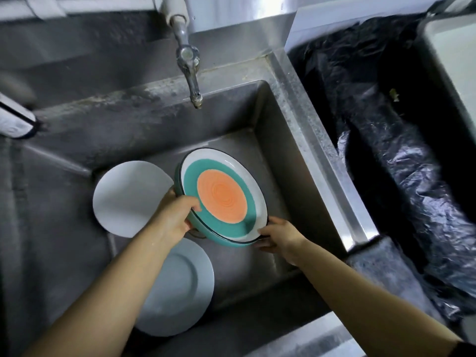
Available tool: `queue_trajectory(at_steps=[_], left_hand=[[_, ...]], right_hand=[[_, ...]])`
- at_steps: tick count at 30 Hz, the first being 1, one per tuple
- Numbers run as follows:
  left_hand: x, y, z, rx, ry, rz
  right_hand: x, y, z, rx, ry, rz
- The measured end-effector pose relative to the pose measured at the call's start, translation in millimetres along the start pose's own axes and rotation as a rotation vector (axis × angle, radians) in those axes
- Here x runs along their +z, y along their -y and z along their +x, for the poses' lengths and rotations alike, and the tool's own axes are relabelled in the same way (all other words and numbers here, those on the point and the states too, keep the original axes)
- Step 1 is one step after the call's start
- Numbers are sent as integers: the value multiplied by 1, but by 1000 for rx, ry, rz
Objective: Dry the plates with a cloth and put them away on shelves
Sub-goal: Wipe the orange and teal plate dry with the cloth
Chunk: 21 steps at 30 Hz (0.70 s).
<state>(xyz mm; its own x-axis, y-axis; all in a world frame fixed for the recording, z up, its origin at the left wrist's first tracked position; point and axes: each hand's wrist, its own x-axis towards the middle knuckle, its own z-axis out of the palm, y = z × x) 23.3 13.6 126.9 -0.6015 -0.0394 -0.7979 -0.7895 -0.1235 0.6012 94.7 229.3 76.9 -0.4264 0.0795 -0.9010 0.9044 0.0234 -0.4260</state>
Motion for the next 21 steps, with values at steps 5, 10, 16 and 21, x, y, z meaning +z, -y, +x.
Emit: queue_trajectory(at_steps=[5, 10, 16, 21], left_hand=[[8, -24, -58, 14, -83, 62], [16, -31, -109, 133, -180, 40], [29, -26, -148, 294, -255, 164], [45, -20, -169, 443, -336, 291]], right_hand=[[14, -2, -48, -69, 141, -12], [30, -17, -66, -60, 290, 102], [45, -18, -74, -19, 406, 270], [54, -11, -81, 8, 489, 366]])
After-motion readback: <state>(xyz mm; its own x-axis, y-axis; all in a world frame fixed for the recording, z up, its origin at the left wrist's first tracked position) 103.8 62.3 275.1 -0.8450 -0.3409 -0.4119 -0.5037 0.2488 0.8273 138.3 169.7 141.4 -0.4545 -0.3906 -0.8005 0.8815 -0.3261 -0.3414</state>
